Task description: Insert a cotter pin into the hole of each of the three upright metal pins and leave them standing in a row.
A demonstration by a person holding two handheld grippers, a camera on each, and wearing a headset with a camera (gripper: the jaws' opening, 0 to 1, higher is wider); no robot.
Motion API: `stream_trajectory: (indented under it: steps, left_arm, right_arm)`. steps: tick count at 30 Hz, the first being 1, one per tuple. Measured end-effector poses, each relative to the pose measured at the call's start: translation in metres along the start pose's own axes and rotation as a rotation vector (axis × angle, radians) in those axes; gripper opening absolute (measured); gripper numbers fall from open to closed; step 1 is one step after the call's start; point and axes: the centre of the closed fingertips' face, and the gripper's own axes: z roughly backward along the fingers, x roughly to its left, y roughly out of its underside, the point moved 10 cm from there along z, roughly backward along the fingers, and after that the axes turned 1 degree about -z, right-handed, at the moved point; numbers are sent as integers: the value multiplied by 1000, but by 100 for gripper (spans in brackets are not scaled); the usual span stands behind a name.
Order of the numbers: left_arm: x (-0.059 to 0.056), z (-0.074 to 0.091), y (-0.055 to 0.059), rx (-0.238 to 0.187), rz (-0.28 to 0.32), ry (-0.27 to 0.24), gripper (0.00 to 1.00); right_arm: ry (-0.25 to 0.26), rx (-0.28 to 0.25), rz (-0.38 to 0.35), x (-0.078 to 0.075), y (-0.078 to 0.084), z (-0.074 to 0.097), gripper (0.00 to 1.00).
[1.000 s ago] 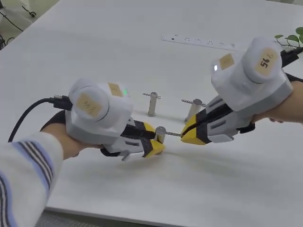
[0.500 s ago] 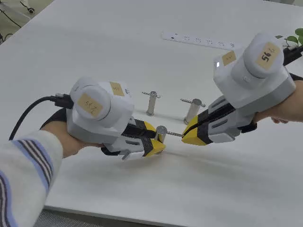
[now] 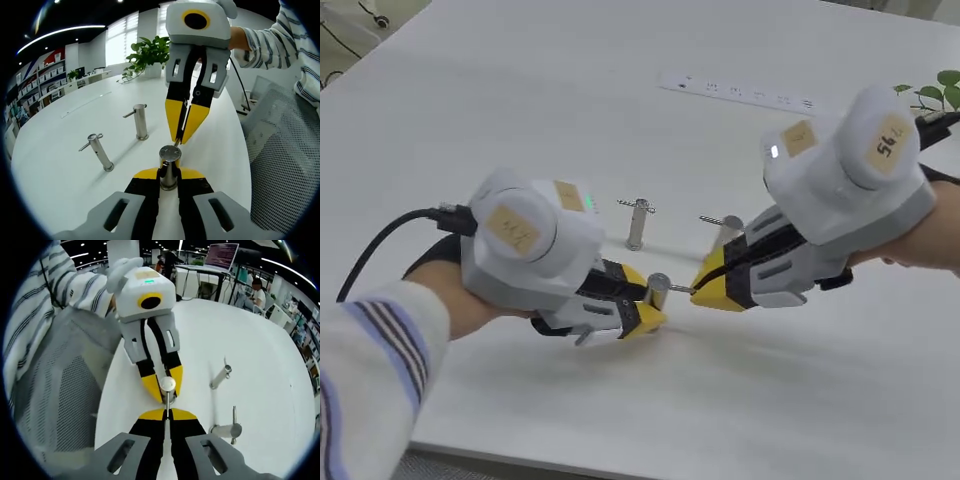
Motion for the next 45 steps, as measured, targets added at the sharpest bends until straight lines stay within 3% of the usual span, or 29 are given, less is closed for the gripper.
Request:
stream_trajectory:
  steps: [12, 15, 17, 19, 20, 21, 30, 36, 45]
  left_arm:
    - [0, -1, 0, 4, 7, 1, 12]
    - [0, -1, 1, 15, 13, -1, 12]
    - [0, -2, 5, 45, 7, -1, 12]
    - [0, 1, 12, 128, -31, -3, 12]
    - [1, -2, 9, 92, -15, 2, 12]
    - [5, -2, 8, 84, -8, 0, 12]
    - [8, -1, 10, 83, -12, -2, 12]
    - [9, -1, 9, 74, 23, 1, 12]
    - [7, 1, 4, 40, 56, 9, 13]
  right_arm:
    - [-14, -46, 26, 0, -5, -5, 5]
    - [-4, -41, 49, 2, -2, -3, 13]
    - [-13, -27, 48, 3, 1, -1, 13]
    - [-8, -25, 41, 2, 4, 2, 12]
    - [-6, -27, 37, 2, 5, 4, 11]
    - [-7, -31, 25, 1, 6, 5, 10]
    - [-10, -55, 14, 1, 1, 5, 3]
    - [-6, -65, 12, 2, 0, 3, 3]
    - [3, -111, -73, 2, 3, 2, 4]
